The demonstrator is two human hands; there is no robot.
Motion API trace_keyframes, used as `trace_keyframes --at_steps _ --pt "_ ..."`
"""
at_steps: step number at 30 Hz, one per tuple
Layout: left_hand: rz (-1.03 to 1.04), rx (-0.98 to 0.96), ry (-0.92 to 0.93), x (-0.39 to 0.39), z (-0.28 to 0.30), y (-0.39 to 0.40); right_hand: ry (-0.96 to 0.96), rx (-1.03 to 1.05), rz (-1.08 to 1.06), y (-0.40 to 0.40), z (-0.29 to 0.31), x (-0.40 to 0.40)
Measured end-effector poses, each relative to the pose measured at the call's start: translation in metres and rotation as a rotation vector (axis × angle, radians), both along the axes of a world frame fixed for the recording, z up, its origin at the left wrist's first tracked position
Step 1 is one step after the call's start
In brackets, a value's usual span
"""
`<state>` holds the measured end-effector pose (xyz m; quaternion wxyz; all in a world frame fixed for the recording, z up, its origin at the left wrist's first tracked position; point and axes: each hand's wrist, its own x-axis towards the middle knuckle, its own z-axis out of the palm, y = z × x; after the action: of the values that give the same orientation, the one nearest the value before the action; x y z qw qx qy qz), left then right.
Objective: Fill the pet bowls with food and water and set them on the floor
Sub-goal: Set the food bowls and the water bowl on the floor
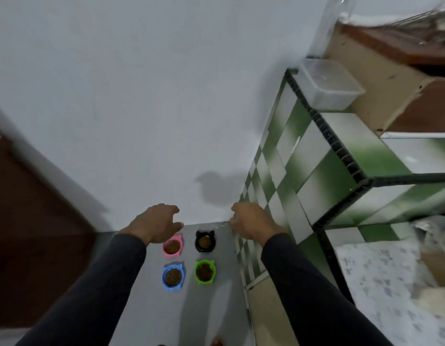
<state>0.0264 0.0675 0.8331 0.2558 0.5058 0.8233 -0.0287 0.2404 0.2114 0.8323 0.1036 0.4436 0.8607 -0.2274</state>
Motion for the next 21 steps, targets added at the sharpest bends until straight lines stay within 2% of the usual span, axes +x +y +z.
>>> trace_keyframes --at_steps 4,9,15,21 --pt "-0.051 0.063 0.024 0.005 0.026 0.003 0.023 0.048 -0.047 -0.009 0.029 0.009" --pt "-0.163 0.046 0.028 0.008 0.047 0.001 -0.004 0.059 -0.099 -0.038 0.056 0.026" --pt "-0.336 0.070 0.035 0.025 0.062 -0.011 -0.002 0.106 -0.245 -0.096 0.077 0.063" --pt "-0.516 0.112 0.024 0.063 0.066 -0.033 0.021 0.081 -0.478 -0.168 0.079 0.110"
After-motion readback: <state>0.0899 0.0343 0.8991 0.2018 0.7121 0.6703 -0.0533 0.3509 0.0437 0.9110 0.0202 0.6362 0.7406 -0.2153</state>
